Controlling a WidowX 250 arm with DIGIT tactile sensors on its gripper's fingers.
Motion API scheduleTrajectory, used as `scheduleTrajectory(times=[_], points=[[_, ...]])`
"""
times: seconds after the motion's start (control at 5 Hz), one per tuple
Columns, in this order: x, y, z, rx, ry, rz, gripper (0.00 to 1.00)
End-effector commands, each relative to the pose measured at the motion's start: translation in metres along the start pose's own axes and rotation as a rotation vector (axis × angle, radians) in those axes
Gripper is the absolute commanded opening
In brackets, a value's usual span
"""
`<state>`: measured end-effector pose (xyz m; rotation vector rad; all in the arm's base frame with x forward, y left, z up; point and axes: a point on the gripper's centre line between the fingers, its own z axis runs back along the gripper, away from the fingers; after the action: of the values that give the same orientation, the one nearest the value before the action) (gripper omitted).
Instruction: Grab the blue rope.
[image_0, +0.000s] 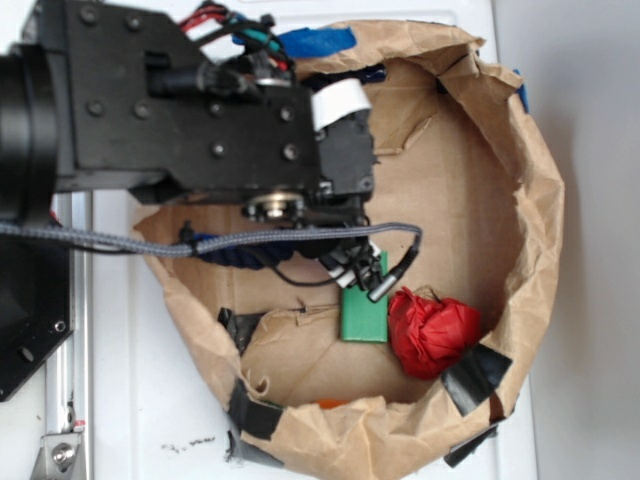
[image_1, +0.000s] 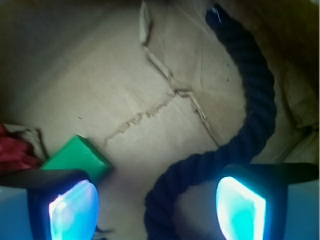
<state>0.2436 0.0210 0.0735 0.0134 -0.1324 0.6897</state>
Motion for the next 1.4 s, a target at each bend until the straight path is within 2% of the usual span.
scheduleTrajectory(times=[0.0, 0.4, 0.6, 0.8, 1.0, 1.2], points=[[-0.001, 0.012, 0.009, -0.061, -0.014, -0.006, 1.0], [-0.001, 0.024, 0.007, -0.043, -0.014, 0.061, 1.0], [0.0, 0.025, -0.004, -0.051, 0.017, 0.068, 1.0], [0.018, 0.025, -0.016, -0.051, 0.014, 0.031, 1.0], [0.024, 0.019, -0.031, -0.106, 0.053, -0.024, 1.0], [0.028, 0.017, -0.034, -0.121, 0.051, -0.051, 1.0]])
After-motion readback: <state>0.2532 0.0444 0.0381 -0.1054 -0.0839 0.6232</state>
